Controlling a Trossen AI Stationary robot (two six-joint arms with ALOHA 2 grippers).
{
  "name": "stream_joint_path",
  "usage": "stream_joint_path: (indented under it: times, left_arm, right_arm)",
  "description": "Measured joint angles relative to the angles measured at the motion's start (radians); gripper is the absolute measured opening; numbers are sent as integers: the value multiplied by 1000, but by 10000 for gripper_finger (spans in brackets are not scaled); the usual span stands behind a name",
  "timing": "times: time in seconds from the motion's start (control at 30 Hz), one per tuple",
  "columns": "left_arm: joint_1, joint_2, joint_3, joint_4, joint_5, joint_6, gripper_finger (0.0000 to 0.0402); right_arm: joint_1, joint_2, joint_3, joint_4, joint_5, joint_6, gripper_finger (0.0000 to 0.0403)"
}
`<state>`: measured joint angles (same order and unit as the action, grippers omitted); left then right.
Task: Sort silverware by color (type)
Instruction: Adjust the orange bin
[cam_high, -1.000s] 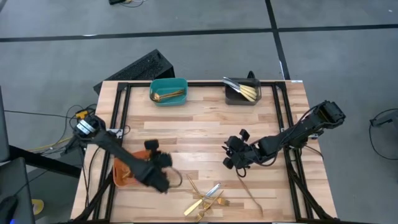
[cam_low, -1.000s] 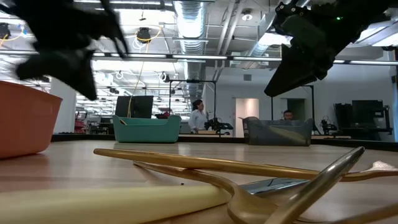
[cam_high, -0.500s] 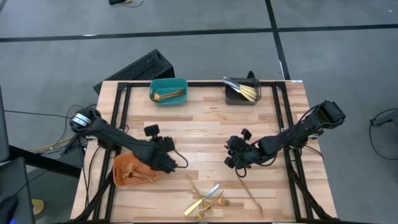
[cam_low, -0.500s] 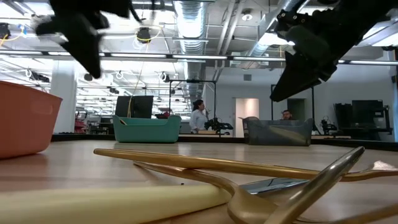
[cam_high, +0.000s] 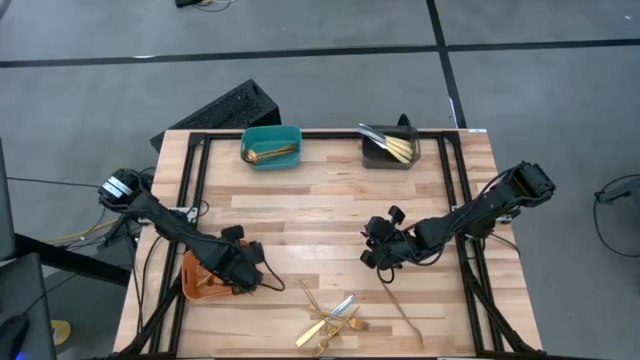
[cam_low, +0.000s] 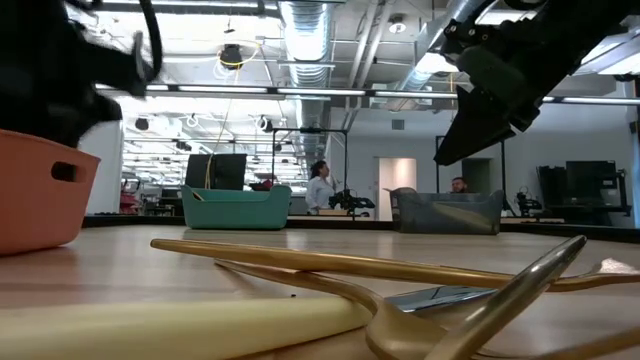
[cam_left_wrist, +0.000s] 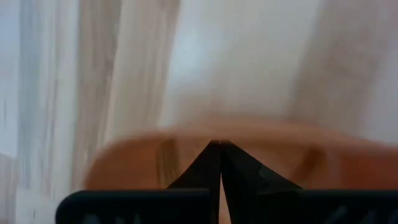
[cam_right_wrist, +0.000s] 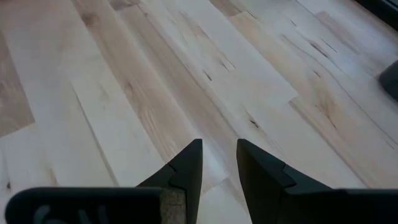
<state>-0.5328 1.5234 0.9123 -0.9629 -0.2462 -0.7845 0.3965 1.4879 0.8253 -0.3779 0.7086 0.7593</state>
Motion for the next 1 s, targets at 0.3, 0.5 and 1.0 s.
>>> stream_joint_path:
  times: [0.3, 0.5, 1.0]
  left_arm:
    - [160, 0, -100, -29, -342, -178, 0]
    - [226, 0, -99, -155, -304, -351, 0]
    - [-103, 0, -80, -172, 277, -628, 0]
  right_arm:
    - [0, 0, 0, -6, 0, 1, 125]
    - [4, 0, 0, -7, -2, 2, 125]
    - [9, 0, 0, -11, -3, 3, 125]
